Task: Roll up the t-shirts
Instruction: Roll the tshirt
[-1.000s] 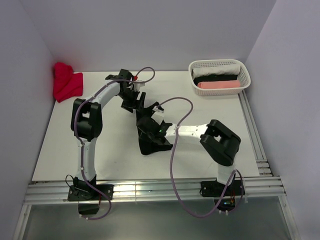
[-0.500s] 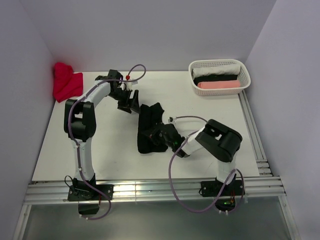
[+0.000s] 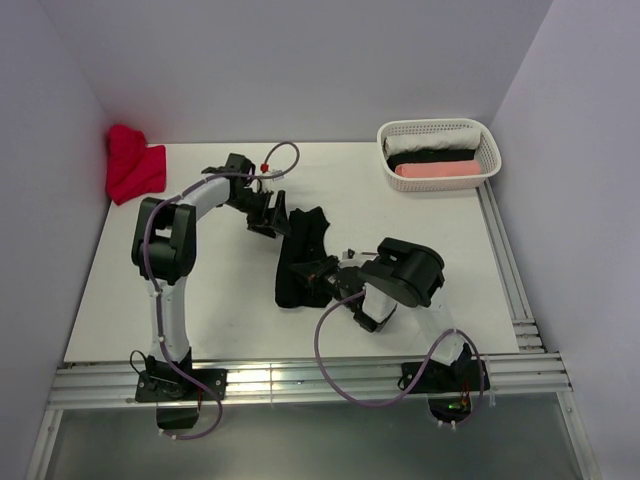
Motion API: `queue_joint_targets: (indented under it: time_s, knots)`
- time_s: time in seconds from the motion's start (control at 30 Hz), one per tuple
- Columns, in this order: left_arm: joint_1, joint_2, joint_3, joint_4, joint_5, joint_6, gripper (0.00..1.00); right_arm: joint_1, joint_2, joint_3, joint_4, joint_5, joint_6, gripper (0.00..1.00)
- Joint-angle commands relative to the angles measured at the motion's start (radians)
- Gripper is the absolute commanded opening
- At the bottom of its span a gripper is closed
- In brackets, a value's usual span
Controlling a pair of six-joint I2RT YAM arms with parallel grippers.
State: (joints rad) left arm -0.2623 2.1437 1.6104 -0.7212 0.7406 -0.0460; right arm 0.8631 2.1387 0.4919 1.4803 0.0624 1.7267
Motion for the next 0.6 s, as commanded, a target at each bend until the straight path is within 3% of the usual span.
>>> queue_joint_targets:
  time_s: [0.0,0.27,0.33,0.43,0.57]
  knots:
    - [-0.022,-0.05,-0.027,0.071,0.026,-0.015,0.8,-0.015,0.044,0.007,0.029,-0.052,0.08,0.07]
    - [-0.064,-0.047,-0.027,0.101,-0.144,-0.018,0.78,-0.07,-0.016,0.04,-0.132,-0.104,0.027,0.07]
    - [-0.081,-0.033,-0.005,0.088,-0.208,-0.035,0.75,-0.082,-0.04,0.042,-0.181,-0.099,-0.007,0.11]
    - [-0.115,-0.004,0.038,0.048,-0.363,-0.064,0.68,-0.085,-0.14,0.078,-0.406,-0.082,-0.111,0.23]
    - [-0.149,0.028,0.088,0.0,-0.483,-0.069,0.62,-0.07,-0.33,0.174,-0.91,0.051,-0.26,0.39]
